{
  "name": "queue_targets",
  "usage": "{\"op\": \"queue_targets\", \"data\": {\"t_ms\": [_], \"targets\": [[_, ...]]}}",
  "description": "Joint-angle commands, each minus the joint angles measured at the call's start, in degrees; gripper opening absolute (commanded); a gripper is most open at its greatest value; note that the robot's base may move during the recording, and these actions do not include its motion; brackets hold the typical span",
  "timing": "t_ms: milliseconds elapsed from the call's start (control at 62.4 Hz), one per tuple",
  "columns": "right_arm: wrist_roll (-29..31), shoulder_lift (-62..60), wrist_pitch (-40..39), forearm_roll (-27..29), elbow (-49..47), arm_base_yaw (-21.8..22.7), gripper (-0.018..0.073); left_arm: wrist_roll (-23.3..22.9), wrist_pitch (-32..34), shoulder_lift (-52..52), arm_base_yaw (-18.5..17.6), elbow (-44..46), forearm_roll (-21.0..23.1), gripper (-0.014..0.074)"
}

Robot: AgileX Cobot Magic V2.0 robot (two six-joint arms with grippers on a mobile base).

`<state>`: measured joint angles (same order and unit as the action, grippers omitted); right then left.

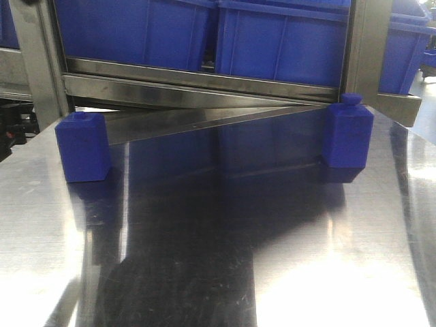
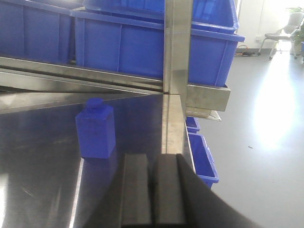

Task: Pick and sort blue part to right shelf
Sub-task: 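Lower the left gripper onto the blue part nearer it and close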

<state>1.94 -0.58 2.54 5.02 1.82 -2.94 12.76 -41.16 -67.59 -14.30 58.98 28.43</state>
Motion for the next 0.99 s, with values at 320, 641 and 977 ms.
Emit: {"op": "queue_targets", "data": {"t_ms": [320, 641, 977], "targets": [[-0.1, -1.2, -5.4, -0.6, -1.3, 0.3, 0.0034, -20.7, -16.3, -24.5, -1.4, 27.3, -14.2, 0.0538], [-0.1, -1.2, -5.4, -0.6, -1.3, 0.3, 0.0034, -22.5, -21.1, -32.4, -1.4, 31.6, -16.7, 0.0533], [-0.1, -1.2, -5.4, -0.6, -1.3, 0.3, 0.0034, -22.6, -21.3, -36.3, -1.8, 31.6, -15.5, 0.0533]]}}
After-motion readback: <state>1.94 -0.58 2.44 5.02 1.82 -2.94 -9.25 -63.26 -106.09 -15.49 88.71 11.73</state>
